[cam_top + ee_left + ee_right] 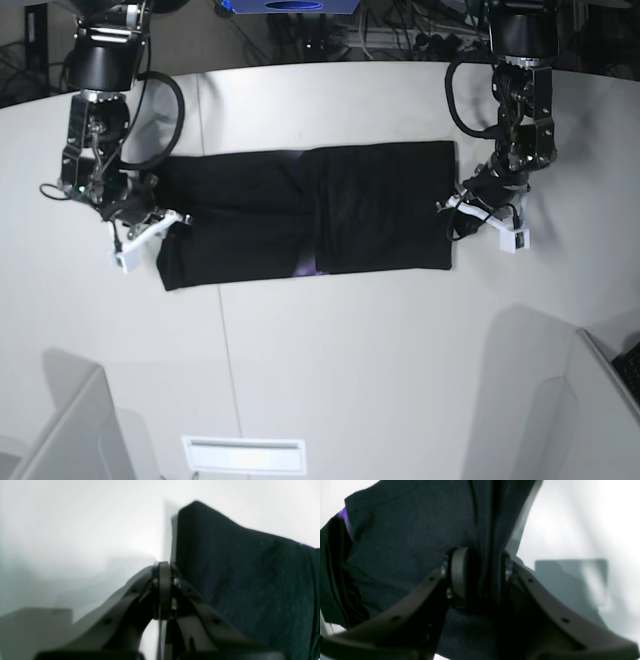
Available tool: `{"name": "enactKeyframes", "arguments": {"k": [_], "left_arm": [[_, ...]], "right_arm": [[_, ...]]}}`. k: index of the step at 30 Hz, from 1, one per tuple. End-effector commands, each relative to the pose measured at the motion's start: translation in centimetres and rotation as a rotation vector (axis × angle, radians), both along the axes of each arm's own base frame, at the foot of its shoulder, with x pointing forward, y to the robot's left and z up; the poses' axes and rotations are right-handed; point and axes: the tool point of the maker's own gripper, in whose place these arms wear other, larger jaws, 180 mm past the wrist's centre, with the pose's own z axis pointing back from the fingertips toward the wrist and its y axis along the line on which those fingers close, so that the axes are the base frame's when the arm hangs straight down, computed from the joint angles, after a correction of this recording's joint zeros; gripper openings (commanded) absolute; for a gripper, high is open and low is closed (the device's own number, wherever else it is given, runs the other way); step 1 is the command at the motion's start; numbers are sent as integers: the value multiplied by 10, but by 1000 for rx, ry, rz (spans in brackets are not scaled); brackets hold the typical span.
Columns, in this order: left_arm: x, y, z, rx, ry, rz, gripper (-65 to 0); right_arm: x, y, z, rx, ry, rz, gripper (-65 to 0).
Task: Fold the T-shirt properly
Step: 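Lift the strip end with the right gripper and fold it toward the left gripper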
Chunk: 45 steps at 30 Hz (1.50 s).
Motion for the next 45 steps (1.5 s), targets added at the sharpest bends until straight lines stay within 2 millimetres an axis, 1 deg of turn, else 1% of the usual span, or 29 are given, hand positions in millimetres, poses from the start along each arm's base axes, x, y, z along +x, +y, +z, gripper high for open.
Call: {"name": "enactKeyframes", "arguments": {"k": [1,4,5,6,7,10,13,15,17,20,21,23,25,26,29,33,36,38,40,41,43,44,45], "left_arm": [[-11,5,-14,31,90,-3,-650],[-1,6,-8,29,72,-2,-650],[1,6,-7,29,68,-2,-650],[2,6,-6,29,66,-2,-650],[8,6,-2,29,52,-2,-650],[17,6,2,28,40,0,-650],[16,6,-2,25,51,3,-650],[14,6,-4,24,57,2,-650],[11,-6,-9,26,69,-37,-650],[4,-19,-16,28,91,-75,-650],[3,-20,-17,28,94,-80,-650],[-5,-21,-22,26,111,-80,-650],[-10,-23,-24,26,117,-88,-650],[-10,-24,-23,26,115,-91,-650],[-12,-23,-23,26,113,-86,-650],[-13,-22,-23,26,113,-85,-650],[-14,-22,-23,25,116,-85,-650],[-20,-20,-27,30,129,-85,-650],[-21,-21,-24,31,120,-90,-650],[-22,-22,-22,32,115,-93,-650],[-30,-25,-19,33,110,-103,-650],[-32,-25,-17,35,106,-106,-650],[-34,-18,-14,47,102,-99,-650]], "right_arm": [[-17,-2,-11,-26,96,25,-494],[-13,-2,-9,-24,89,26,-506],[-12,-2,-8,-24,86,26,-536],[-11,-1,-8,-23,85,26,-588],[-10,-1,-7,-23,83,24,-650],[-4,-1,-3,-15,67,18,-650],[-2,0,0,-16,57,22,-650],[5,5,11,-20,17,30,-650],[11,8,28,-36,-36,43,-650],[13,13,44,-40,-87,56,-650],[14,20,47,-32,-99,62,-650],[11,26,51,-27,-99,74,-650],[10,29,57,-29,-116,81,-650],[10,33,59,-23,-124,84,-650],[11,42,73,-17,-172,93,-650],[5,80,88,-14,-206,211,-650],[-4,106,95,2,-232,280,-650],[-10,128,103,29,-254,317,-650],[-16,141,111,49,-276,332,-650],[-18,144,115,51,-287,339,-650],[-21,155,121,69,-304,358,-650],[-22,157,122,72,-305,363,-650],[-24,161,122,75,-305,371,-650]]}}
